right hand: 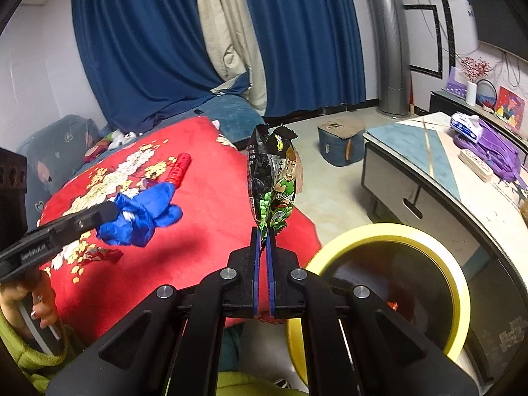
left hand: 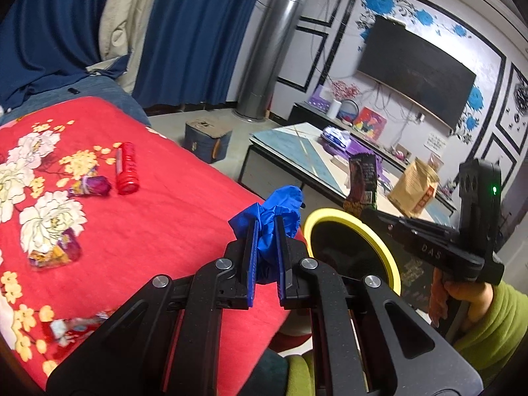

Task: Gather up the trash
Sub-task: 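Lift and carry the snack wrapper and blue glove with both tools to the bin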

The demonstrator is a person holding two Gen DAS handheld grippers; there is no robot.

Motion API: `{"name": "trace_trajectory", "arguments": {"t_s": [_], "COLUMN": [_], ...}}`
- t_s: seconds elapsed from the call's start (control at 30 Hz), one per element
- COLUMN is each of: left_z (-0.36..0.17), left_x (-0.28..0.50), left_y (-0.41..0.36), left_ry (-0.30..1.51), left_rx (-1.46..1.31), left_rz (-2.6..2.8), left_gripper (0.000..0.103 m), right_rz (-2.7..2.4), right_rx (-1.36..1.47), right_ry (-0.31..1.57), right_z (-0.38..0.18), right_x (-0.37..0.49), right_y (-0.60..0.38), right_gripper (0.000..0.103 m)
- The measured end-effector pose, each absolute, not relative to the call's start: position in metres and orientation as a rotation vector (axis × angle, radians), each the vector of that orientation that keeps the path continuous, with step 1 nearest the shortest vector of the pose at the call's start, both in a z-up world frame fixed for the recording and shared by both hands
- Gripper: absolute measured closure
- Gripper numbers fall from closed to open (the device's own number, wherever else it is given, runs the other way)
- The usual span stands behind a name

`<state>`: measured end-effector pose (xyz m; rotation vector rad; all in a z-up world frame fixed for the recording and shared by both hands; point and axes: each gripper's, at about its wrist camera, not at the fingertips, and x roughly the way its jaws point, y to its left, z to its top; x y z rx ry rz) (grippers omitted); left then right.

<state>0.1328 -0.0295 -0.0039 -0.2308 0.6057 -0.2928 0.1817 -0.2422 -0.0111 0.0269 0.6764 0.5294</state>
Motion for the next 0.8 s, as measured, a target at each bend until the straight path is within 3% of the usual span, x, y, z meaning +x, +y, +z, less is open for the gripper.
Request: {"name": "trace_trajectory", "arguments": {"t_s": [0.8], "left_z": [-0.029], "left_x": [0.14], "left_y": [-0.12], "left_ry": [0.67], "left_rx": [-0.102], "left_rz": [-0.463], "left_gripper": [0.098], "right_rz": [0.355], "right_rx": [0.095], "right_ry": [0.808], "right_z": [-0.06], "right_x": [0.176], "right_y": [-0.331], "right_gripper": [0.099]}}
